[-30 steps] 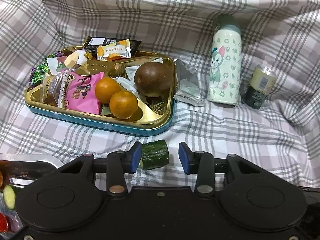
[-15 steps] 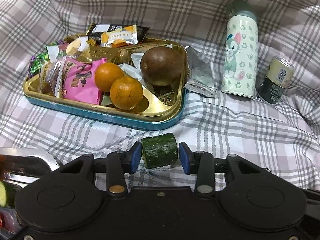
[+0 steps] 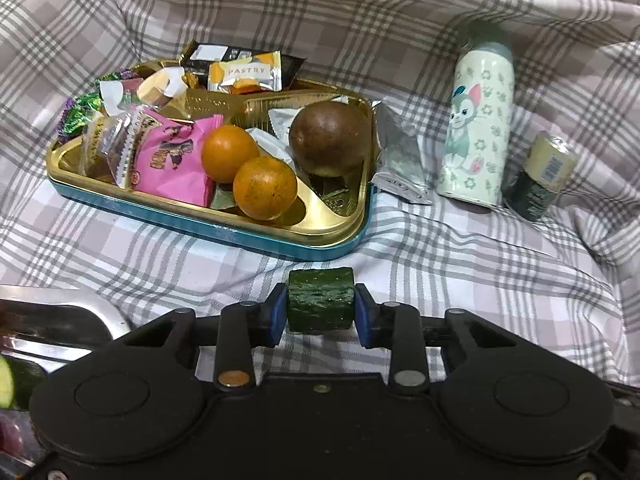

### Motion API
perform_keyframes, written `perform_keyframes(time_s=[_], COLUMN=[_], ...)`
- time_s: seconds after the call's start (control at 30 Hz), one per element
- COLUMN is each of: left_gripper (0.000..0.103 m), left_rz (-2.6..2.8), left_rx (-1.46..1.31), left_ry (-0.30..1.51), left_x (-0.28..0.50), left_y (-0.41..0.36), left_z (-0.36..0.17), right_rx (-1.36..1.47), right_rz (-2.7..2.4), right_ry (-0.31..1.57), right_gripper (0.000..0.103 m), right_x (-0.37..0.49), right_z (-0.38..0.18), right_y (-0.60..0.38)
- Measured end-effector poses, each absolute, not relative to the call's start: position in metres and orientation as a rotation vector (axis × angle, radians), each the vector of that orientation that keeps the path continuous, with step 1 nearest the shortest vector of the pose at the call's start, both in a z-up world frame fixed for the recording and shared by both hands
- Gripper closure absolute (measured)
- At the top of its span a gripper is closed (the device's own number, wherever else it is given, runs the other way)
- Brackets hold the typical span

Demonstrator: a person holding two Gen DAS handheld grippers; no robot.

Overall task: Organize fruits
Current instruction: 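Carry cucumber chunk and cherry tomato over the steel tray with both tools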

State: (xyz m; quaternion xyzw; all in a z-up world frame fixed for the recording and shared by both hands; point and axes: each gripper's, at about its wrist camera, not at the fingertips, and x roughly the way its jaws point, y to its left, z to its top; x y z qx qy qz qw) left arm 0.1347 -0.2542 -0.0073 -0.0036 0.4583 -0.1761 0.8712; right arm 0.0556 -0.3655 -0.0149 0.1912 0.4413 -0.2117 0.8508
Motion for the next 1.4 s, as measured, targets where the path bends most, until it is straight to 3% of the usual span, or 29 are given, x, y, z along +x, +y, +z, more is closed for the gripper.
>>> perform_keyframes(time_s=[0.77, 1.4], left_gripper=[0.061, 0.061], left_rz=[-0.365, -0.164], left_rx=[0.013, 0.034], left_ry=[0.829, 0.86], left_x=[0.094, 0.081], left_y=[-0.158, -0.058], left_z=[0.062, 0.051], right_rx=[0.385, 0.277], right_rz=[-0.348, -0.051], right_ry=[0.807, 0.695], right_gripper=[0.069, 0.069], right_x=[0.049, 0.045], right_z=[0.006, 0.024], right_y=[-0.346, -0.261])
